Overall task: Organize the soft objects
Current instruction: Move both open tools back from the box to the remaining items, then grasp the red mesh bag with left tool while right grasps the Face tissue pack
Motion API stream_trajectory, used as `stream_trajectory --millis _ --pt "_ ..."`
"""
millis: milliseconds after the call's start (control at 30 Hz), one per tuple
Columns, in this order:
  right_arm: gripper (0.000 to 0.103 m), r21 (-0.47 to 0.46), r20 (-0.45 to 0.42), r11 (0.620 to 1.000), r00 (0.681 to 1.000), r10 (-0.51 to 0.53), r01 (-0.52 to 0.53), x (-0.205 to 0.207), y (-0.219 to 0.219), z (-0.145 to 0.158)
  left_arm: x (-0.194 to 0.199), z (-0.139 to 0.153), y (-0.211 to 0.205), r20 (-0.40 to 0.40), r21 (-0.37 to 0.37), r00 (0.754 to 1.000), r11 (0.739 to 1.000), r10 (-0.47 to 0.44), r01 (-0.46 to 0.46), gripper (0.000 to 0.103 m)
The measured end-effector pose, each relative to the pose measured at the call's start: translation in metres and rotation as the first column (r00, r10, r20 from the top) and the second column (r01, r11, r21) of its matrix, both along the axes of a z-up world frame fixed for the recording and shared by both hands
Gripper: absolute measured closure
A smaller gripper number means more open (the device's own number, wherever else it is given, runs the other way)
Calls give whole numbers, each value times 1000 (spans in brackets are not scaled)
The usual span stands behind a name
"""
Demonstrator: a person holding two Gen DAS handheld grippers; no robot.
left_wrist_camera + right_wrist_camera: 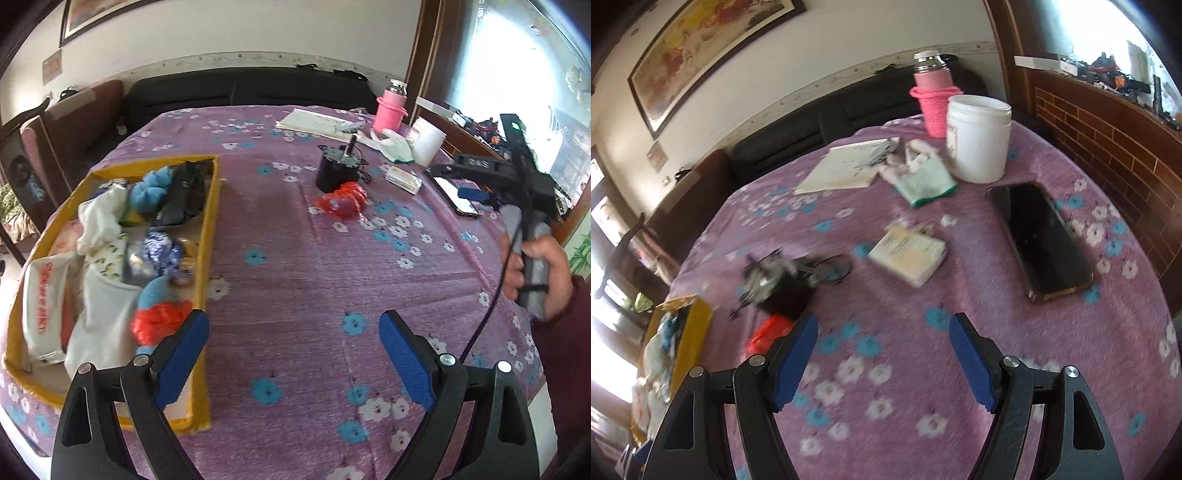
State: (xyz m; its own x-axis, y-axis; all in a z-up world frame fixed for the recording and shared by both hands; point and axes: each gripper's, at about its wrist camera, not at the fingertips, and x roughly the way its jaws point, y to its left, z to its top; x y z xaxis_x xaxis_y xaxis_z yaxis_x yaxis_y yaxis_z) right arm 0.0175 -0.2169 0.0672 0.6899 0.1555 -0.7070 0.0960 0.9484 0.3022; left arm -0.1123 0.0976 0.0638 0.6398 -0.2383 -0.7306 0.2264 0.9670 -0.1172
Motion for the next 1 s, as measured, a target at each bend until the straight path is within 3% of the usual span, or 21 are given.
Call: stream_trajectory --millis 567,767,867,933,1000 --pt "22 -126 -66 992 998 -15 7 112 -3 -27 55 -19 -14 -108 -65 994 998 -34 27 10" --pt "22 -88 -126 994 990 57 -68 134 -1 -49 77 -13 -35 -108 -64 993 997 -54 47 10" --pt "22 -137 -132 983 986 104 -123 127 8 -56 86 -11 -42 -108 -59 992 997 -58 52 10" --pt "30 -183 -136 969 981 141 -165 118 17 -56 93 -8 -47 -108 -50 992 997 -60 55 10" --pt "48 -217 -138 958 978 158 -186 108 22 -57 100 -6 -52 -109 -44 992 997 -64 59 10"
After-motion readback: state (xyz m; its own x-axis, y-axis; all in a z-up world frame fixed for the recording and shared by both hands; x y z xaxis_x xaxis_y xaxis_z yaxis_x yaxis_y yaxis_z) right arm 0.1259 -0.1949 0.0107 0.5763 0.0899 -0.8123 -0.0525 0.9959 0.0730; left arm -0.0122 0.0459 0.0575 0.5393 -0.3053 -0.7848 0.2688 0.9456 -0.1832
